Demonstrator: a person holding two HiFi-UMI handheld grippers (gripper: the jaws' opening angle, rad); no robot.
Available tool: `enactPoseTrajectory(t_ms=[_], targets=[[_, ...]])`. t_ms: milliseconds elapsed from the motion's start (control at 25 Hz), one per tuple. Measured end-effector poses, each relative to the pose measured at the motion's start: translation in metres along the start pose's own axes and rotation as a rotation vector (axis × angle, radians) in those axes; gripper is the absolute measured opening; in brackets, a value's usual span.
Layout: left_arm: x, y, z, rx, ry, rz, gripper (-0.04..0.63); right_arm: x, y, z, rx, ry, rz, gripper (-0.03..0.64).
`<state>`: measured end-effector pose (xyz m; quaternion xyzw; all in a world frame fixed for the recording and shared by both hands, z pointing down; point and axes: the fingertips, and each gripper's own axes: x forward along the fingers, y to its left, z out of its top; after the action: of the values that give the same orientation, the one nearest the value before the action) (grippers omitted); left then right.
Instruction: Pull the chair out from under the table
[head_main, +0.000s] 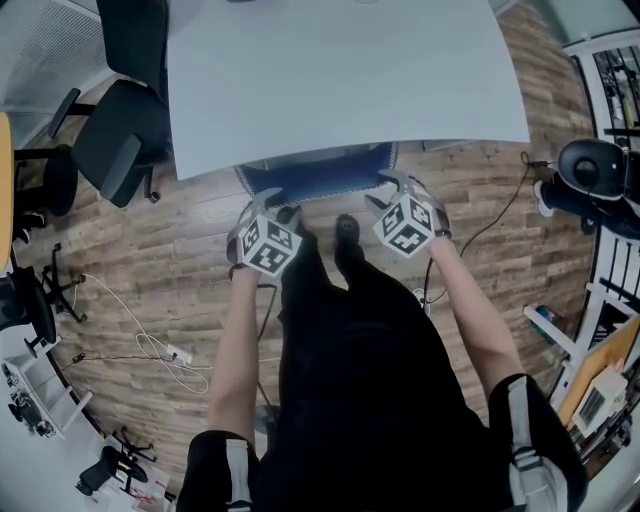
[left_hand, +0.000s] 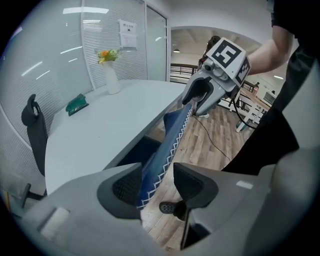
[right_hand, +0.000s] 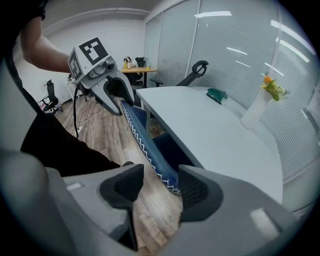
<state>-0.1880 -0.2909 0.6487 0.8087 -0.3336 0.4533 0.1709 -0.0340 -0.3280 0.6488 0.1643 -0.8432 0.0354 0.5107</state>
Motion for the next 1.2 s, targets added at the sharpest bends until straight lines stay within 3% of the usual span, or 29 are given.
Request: enactPoseTrajectory(t_ms=[160, 320, 840, 1200], targets=[[0.004, 0.001, 0.001, -0.11, -0.034, 0.011, 0.183, 0.008, 0.0, -0.002, 0.024, 0.0, 0.028, 0.212], [0.005, 0.004, 0.002, -0.103, -0.053, 0.052, 0.183, 0.007, -0.008, 0.002, 0.136, -0.051, 0.04, 0.201], [0.004, -0.003, -0.005, -0.16, -0.033, 0.058, 0.201, 0.006, 0.002, -0.004, 0.166, -0.026, 0.01, 0.198], [0.0, -0.045, -0.031, -0.209, 0.011, 0.078, 0.206, -0.002, 0.043, -0.031, 0.178, -0.022, 0.024, 0.196]])
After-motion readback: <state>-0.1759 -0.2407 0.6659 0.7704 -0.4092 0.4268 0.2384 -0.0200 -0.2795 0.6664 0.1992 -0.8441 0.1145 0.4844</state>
